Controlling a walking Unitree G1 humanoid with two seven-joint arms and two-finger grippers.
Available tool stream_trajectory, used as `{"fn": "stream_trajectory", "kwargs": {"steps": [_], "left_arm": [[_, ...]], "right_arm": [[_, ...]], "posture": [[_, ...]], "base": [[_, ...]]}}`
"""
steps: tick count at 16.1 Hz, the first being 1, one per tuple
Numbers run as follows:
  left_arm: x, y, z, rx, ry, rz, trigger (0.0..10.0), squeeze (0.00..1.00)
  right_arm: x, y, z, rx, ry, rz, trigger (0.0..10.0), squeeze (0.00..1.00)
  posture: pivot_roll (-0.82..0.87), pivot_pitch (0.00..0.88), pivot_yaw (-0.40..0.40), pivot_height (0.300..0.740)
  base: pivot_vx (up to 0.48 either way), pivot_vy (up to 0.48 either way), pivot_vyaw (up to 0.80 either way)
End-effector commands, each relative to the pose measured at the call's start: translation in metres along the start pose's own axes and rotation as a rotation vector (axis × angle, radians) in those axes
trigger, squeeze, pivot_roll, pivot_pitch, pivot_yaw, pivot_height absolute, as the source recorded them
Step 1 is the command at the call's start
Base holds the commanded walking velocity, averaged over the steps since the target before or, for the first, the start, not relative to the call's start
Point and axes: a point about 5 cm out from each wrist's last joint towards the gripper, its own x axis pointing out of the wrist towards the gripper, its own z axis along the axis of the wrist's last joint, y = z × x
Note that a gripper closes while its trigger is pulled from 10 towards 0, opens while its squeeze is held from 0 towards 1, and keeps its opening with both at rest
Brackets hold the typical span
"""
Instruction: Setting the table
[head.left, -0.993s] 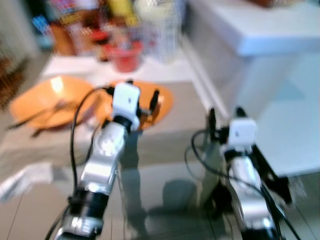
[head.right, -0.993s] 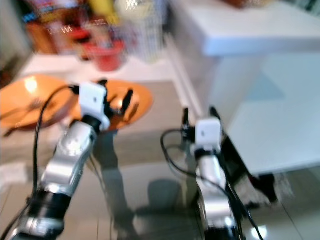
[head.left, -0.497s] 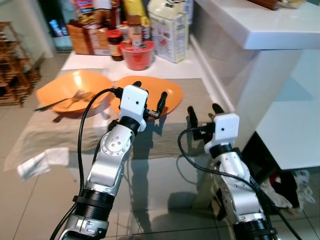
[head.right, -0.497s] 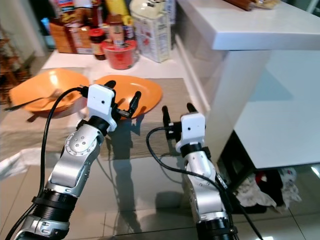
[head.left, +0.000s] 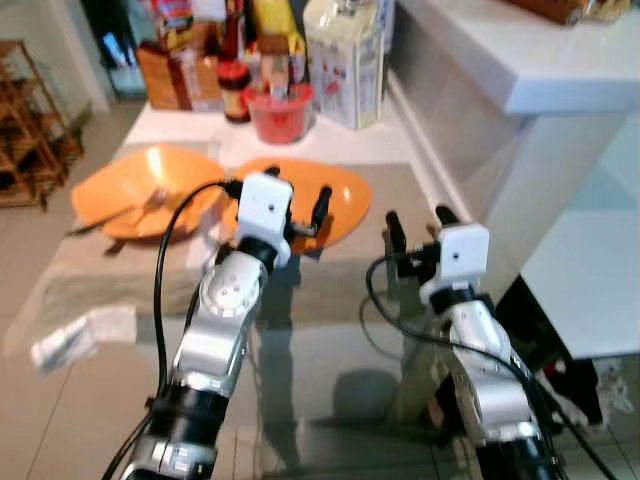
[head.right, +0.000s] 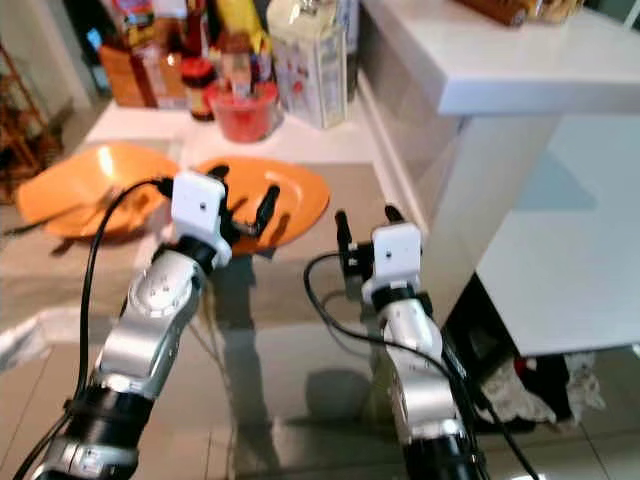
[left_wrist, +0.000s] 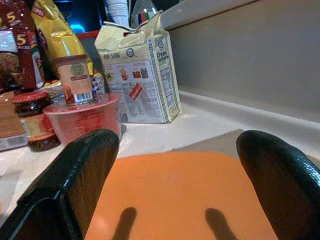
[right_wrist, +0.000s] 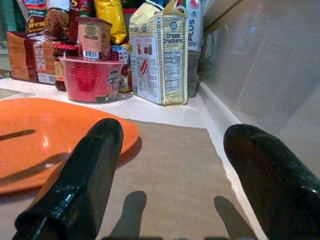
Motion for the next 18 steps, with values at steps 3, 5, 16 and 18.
{"fn": "stream_trajectory", "kwargs": {"steps": [3, 5, 16, 18], "left_arm": [[0.001, 0.000, 0.004, -0.002, -0.017, 0.011, 10.0, 0.00], [0.001, -0.002, 0.004, -0.001, -0.018, 0.006, 10.0, 0.00], [0.001, -0.004, 0.005, -0.015, -0.017, -0.010, 10.0, 0.00], [-0.001, -0.001, 0.008, 0.002, -0.023, -0.021, 10.0, 0.00]], "right_arm": [[0.004, -0.003, 0.005, -0.002, -0.026, 0.006, 10.0, 0.00], [0.004, -0.003, 0.006, -0.004, -0.026, 0.006, 10.0, 0.00], [0.009, -0.005, 0.000, 0.096, 0.028, 0.003, 10.0, 0.00], [0.020, -0.014, 0.004, 0.176, 0.031, -0.055, 10.0, 0.00]], "posture": [[0.08, 0.000, 0.001, 0.740], [0.08, 0.000, 0.000, 0.740], [0.09, 0.000, 0.004, 0.740], [0.11, 0.000, 0.011, 0.740]], "base": [[0.439, 0.000, 0.00], [0.397, 0.000, 0.00], [0.000, 0.000, 0.00], [0.000, 0.000, 0.00]]}}
